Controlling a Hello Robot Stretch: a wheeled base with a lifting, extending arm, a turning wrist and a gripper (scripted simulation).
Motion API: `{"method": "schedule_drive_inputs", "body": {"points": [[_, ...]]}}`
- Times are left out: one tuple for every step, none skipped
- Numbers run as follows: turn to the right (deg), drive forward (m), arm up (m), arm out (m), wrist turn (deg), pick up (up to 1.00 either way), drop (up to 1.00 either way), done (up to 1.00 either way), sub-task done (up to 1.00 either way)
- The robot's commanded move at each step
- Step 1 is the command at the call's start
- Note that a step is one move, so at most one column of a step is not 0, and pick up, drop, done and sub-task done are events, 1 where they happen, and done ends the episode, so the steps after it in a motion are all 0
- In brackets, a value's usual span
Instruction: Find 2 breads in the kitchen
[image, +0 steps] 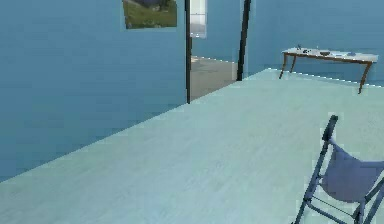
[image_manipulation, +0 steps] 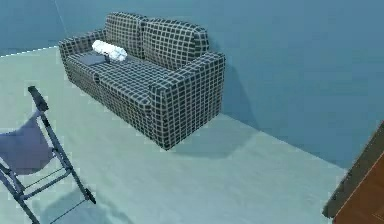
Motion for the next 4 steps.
{"method": "schedule_drive_inputs", "body": {"points": [[0.0, 0.90, 0.00, 0.00, 0.0, 0.00, 0.00, 0.00, 0.00], [9.0, 0.00, 0.00, 0.00, 0.0, 0.00, 0.00, 0.00, 0.00], [0.0, 1.00, 0.00, 0.00, 0.0, 0.00, 0.00, 0.00, 0.00], [3.0, 0.00, 0.00, 0.00, 0.0, 0.00, 0.00, 0.00, 0.00]]}}
